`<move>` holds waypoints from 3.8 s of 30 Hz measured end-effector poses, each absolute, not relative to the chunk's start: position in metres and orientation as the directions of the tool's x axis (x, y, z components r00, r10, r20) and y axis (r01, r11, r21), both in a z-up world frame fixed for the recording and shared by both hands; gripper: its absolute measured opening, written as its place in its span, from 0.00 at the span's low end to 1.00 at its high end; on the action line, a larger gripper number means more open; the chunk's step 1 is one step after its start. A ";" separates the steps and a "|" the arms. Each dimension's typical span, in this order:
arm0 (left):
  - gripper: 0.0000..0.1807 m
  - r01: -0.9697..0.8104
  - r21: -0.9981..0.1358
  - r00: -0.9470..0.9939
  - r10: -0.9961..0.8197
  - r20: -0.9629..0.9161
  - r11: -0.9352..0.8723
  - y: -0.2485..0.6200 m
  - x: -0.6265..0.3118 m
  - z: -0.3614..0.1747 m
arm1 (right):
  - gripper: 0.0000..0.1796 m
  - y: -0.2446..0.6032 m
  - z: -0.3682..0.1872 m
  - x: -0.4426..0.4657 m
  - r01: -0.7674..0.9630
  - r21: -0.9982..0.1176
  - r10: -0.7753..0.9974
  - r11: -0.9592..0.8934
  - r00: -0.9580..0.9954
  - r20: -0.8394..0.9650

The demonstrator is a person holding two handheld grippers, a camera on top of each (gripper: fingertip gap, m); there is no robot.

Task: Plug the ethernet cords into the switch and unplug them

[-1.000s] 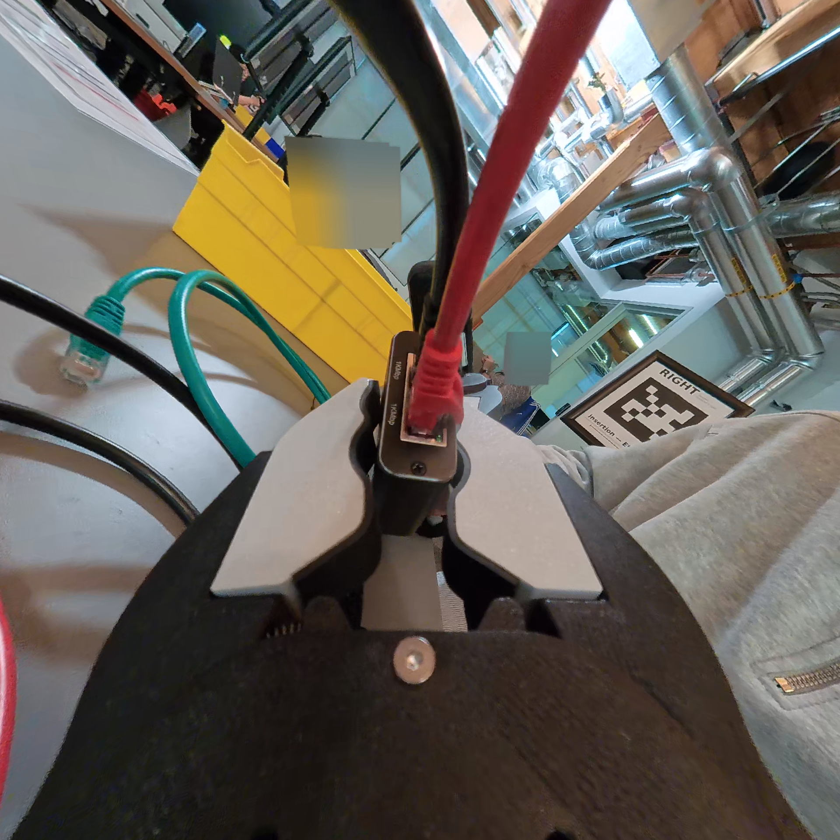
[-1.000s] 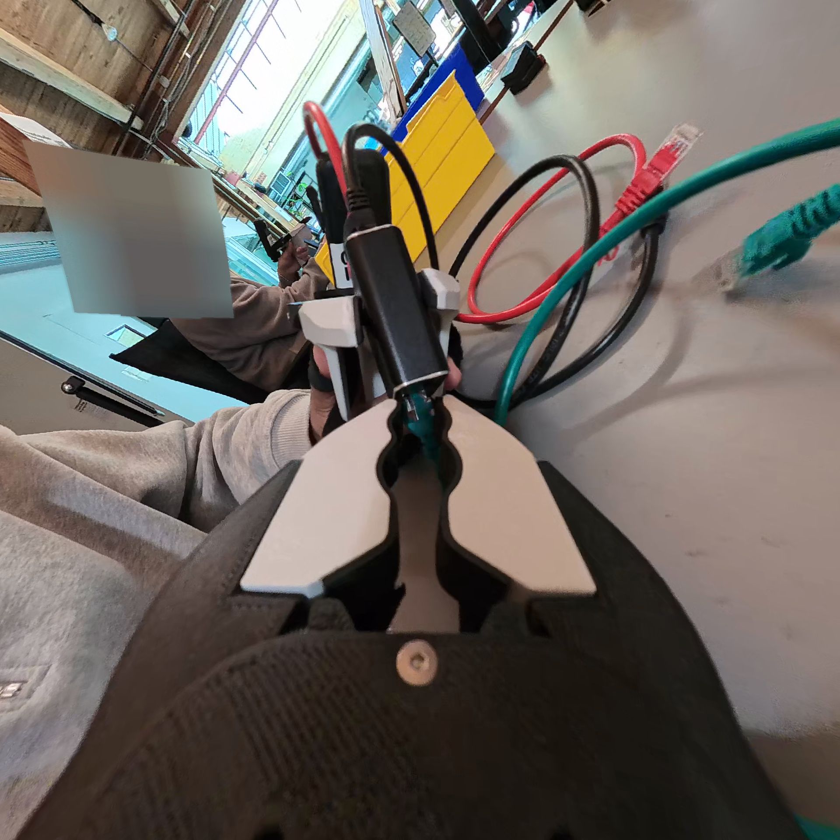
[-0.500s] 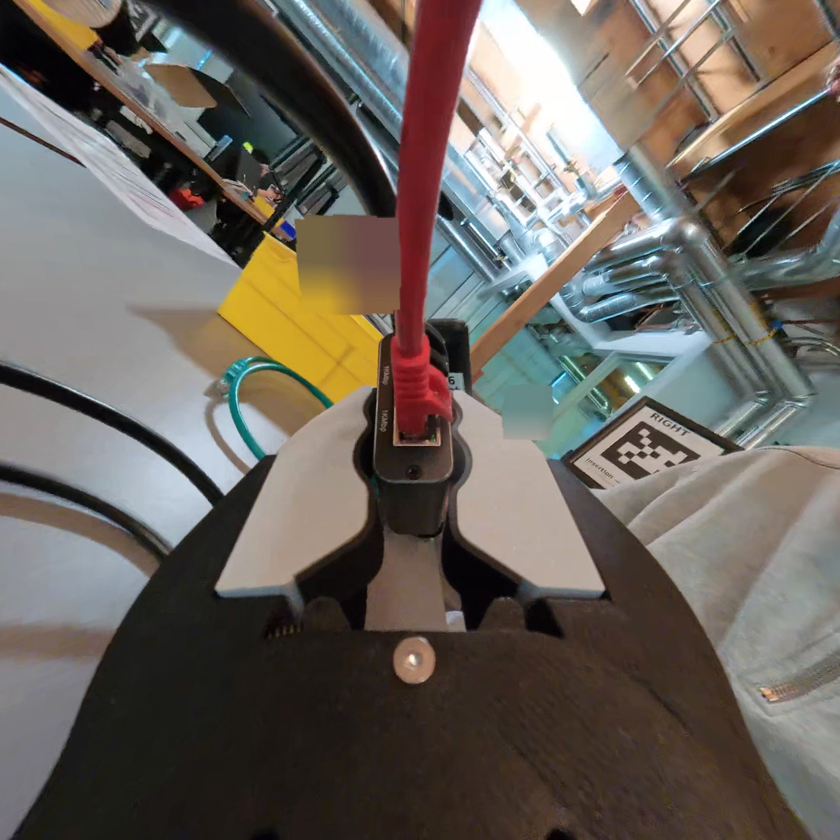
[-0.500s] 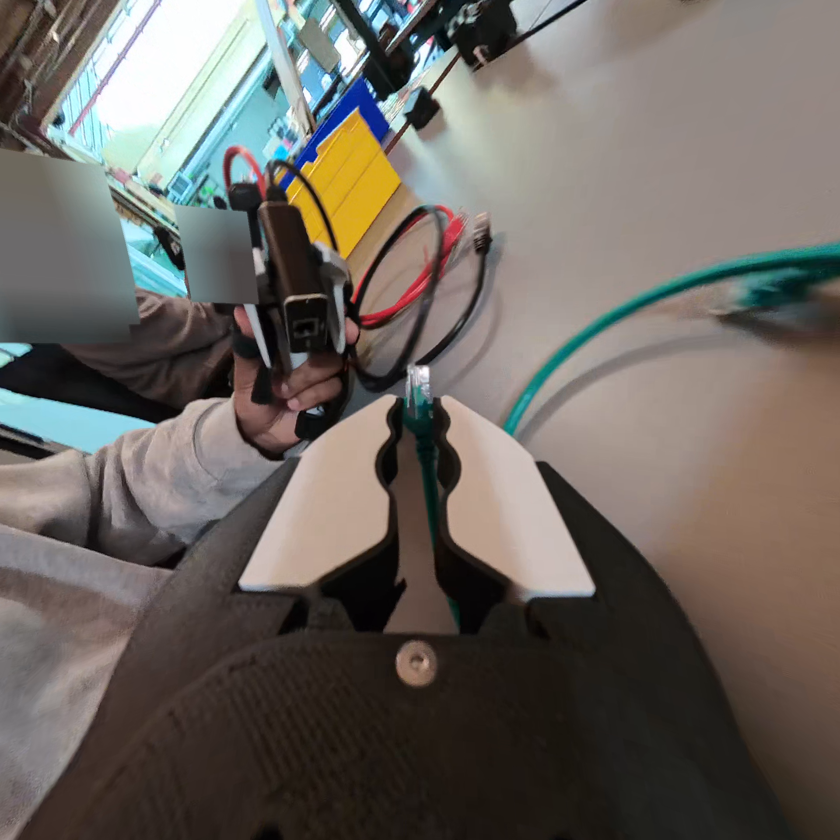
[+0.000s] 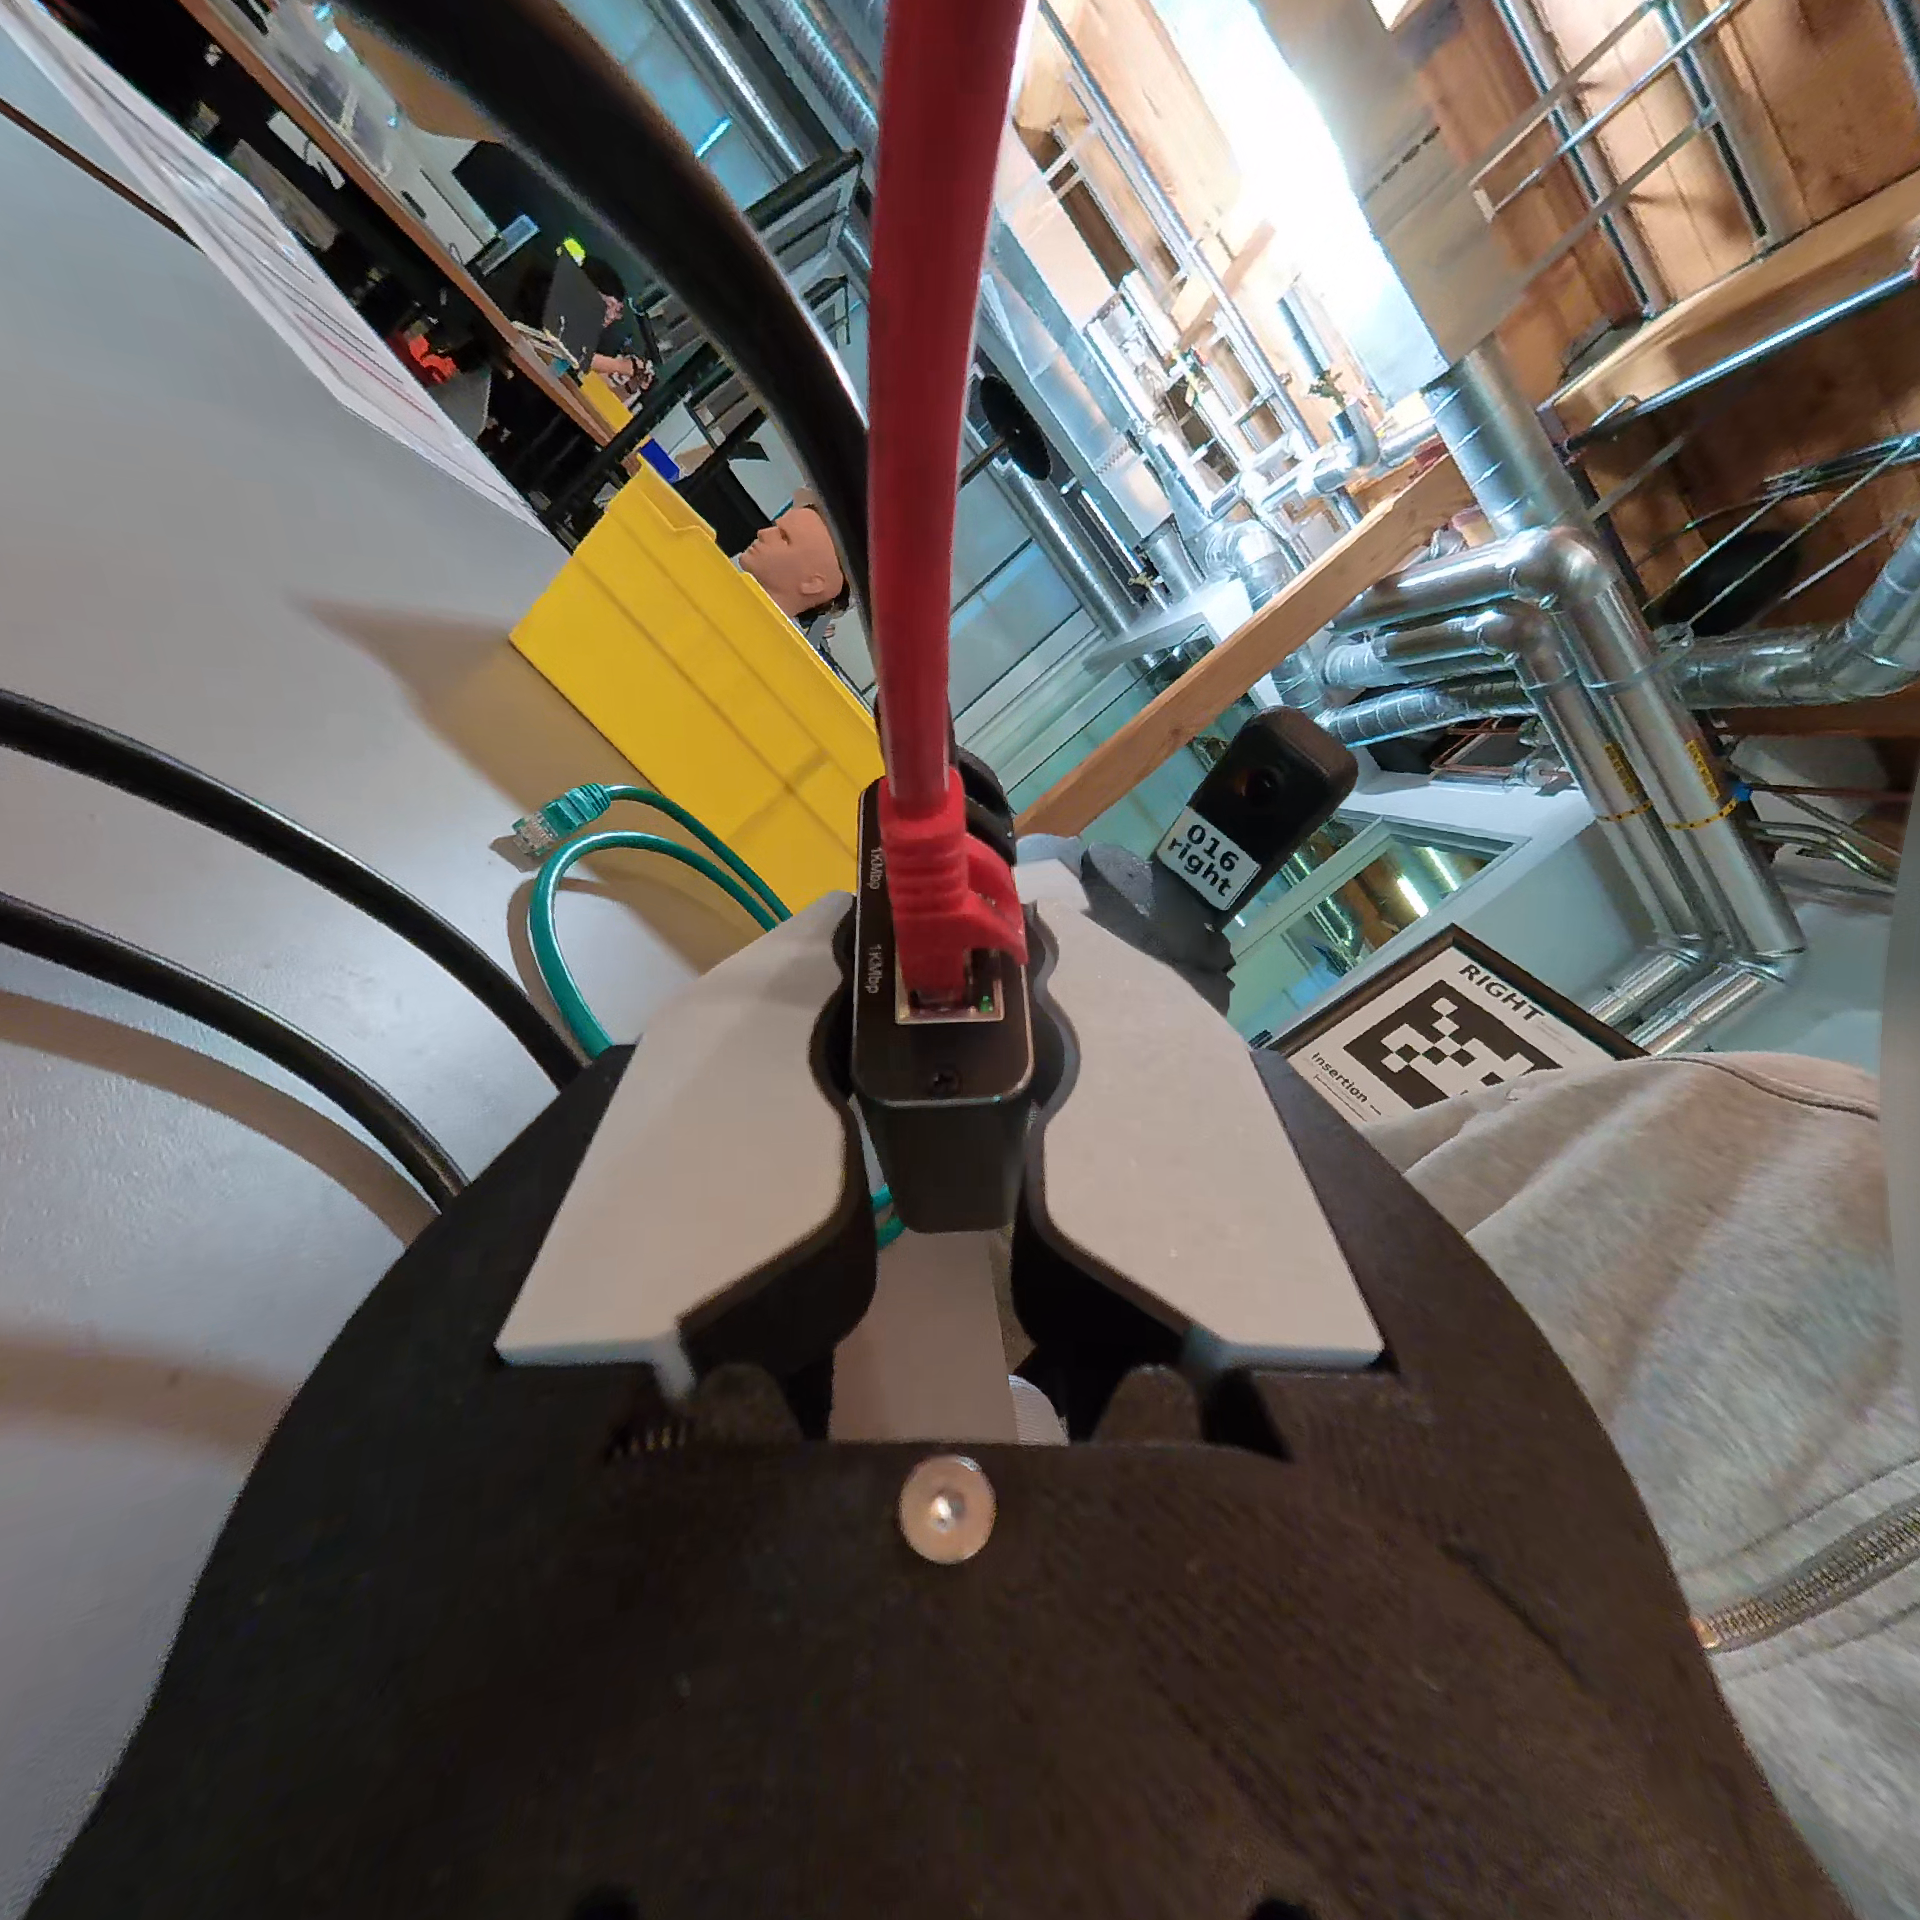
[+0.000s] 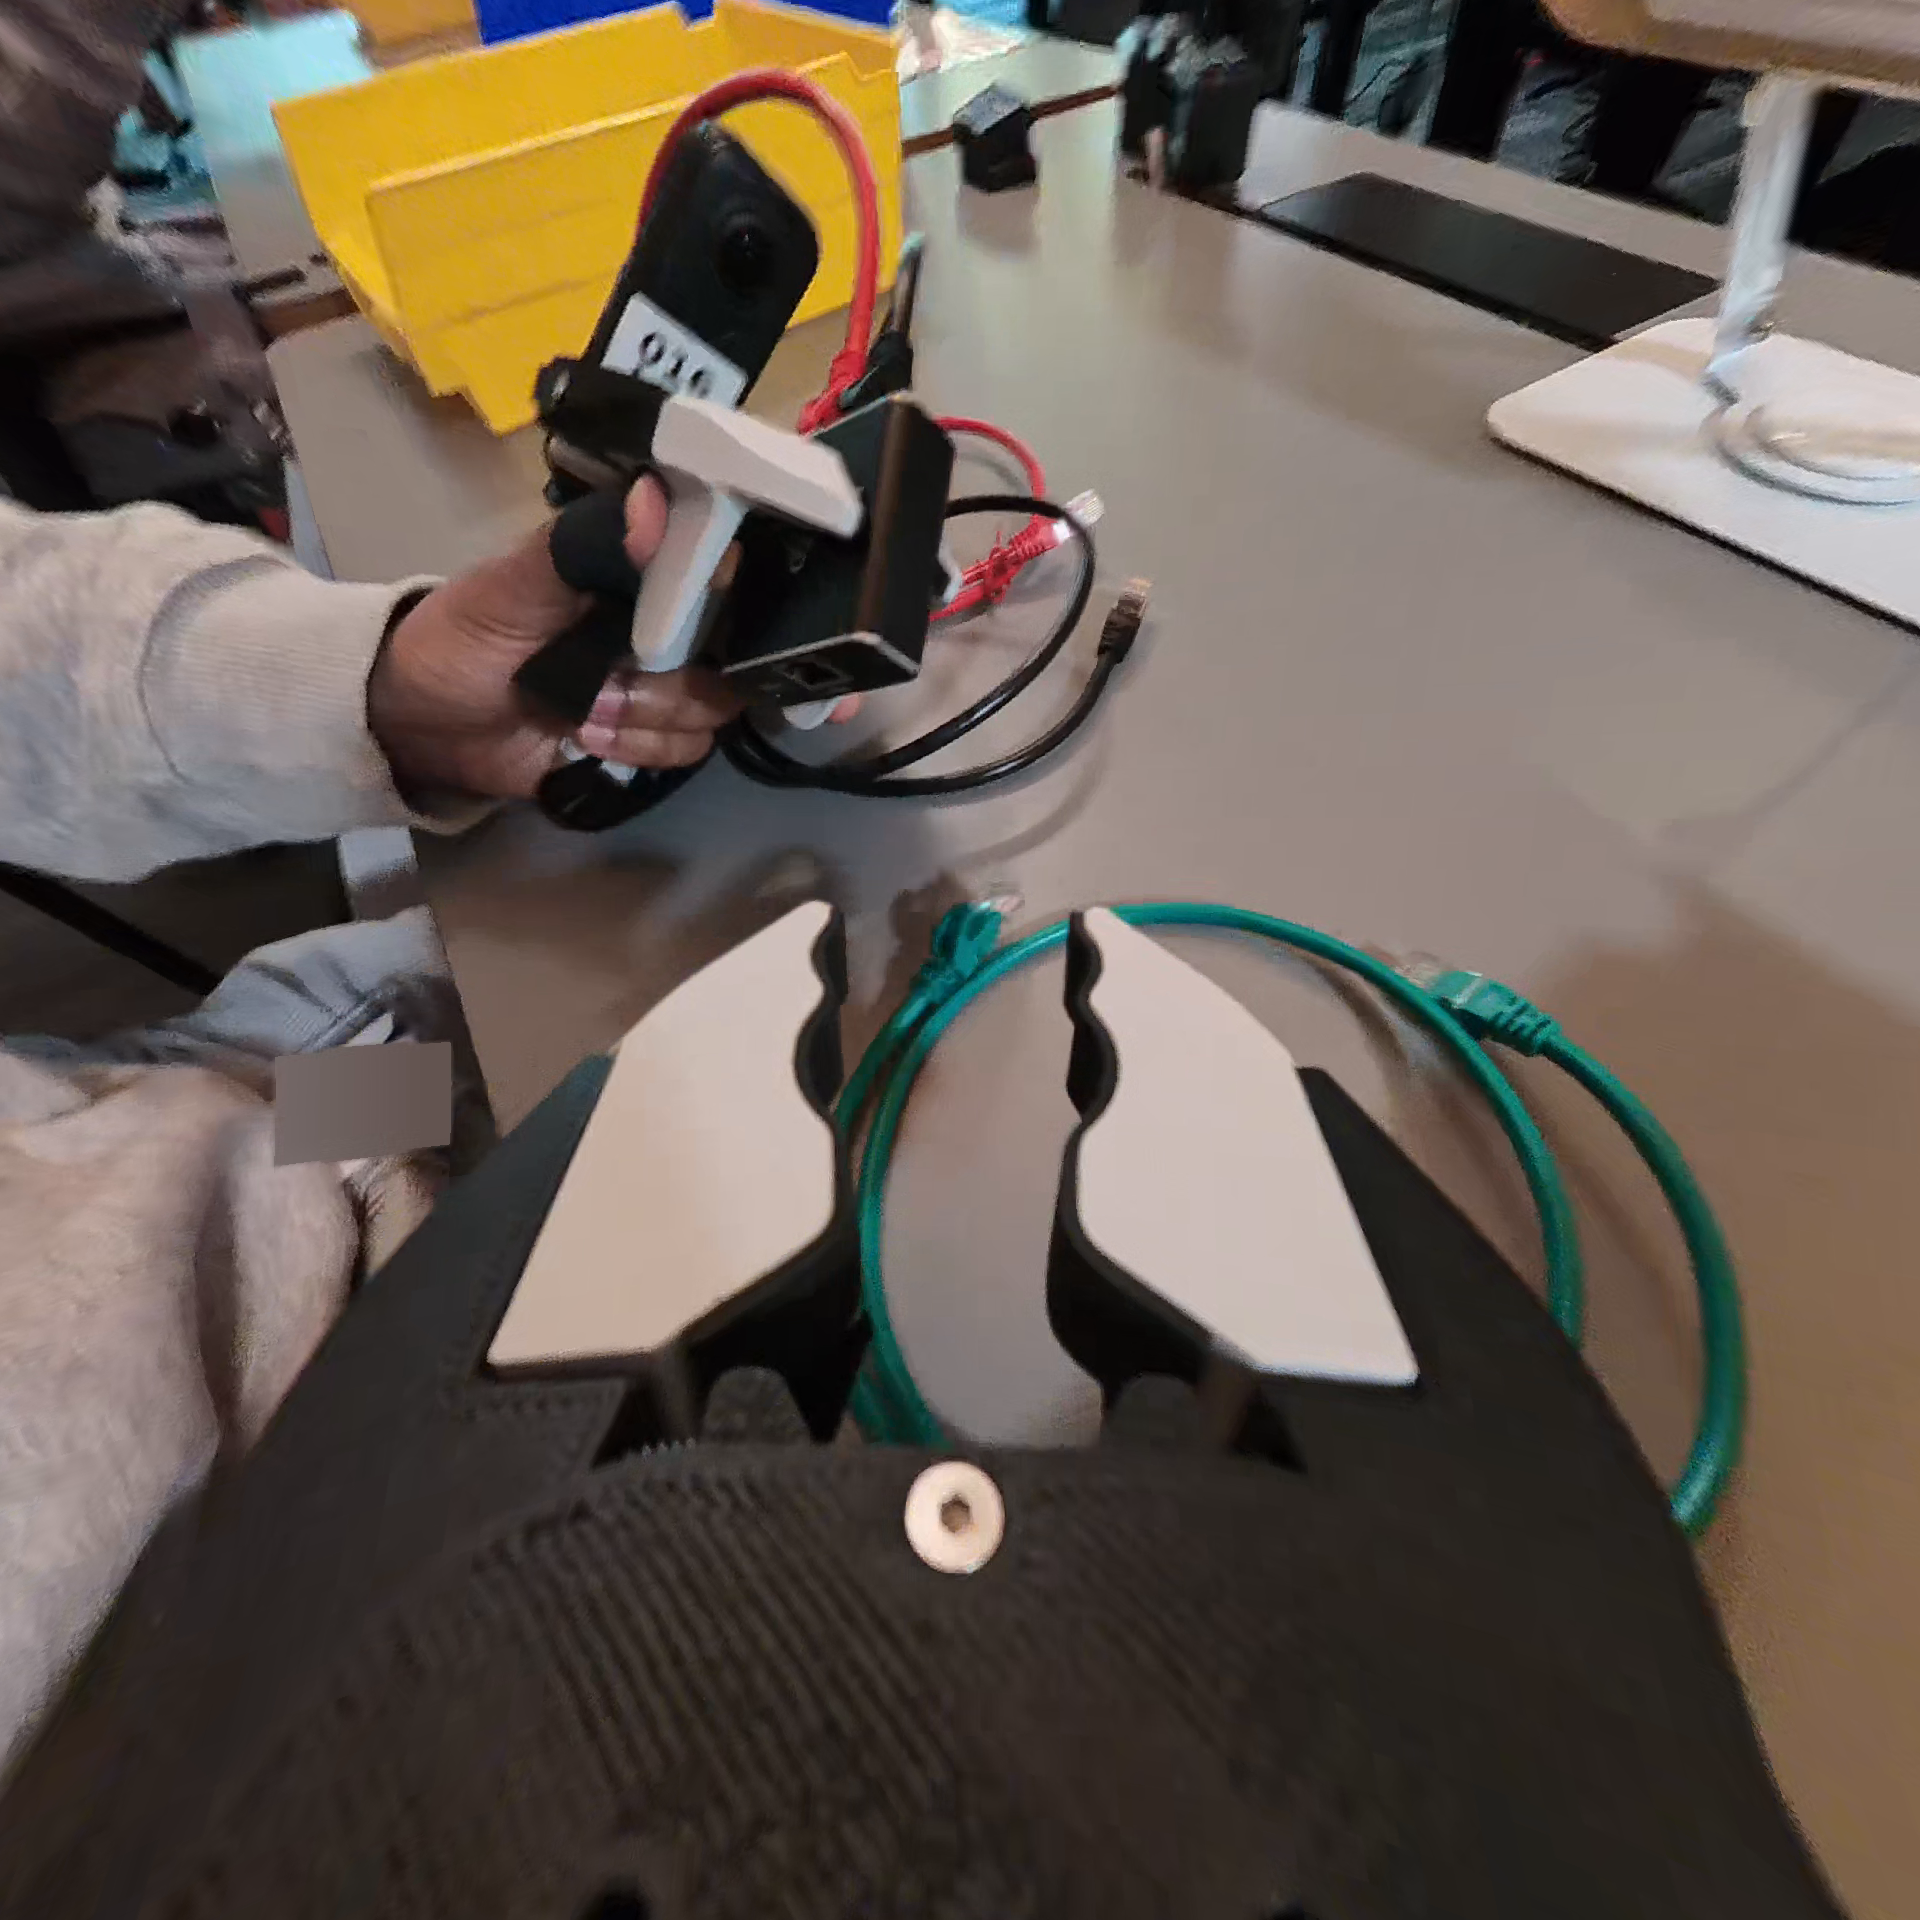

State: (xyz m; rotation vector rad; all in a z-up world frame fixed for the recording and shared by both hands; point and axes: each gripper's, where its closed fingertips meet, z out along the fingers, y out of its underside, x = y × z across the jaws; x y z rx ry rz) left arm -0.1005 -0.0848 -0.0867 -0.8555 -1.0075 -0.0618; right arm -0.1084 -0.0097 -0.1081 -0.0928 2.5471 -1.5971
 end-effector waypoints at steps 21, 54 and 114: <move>0.15 0.444 -0.550 0.549 0.270 0.791 0.708 -0.089 -0.103 -0.088 | 0.24 0.081 -0.167 -0.137 -0.274 -0.474 -0.242 0.837 -0.962 0.128; 0.14 0.408 -0.533 0.553 0.263 0.790 0.741 -0.096 -0.102 -0.084 | 0.04 0.140 0.104 -0.178 -0.141 -0.984 0.232 -0.109 -0.966 0.113; 0.15 0.709 -0.703 0.697 0.206 0.686 -0.059 0.046 -0.036 -0.130 | 0.14 -0.001 -0.105 -0.052 0.390 -0.808 -0.262 0.442 -0.805 -0.532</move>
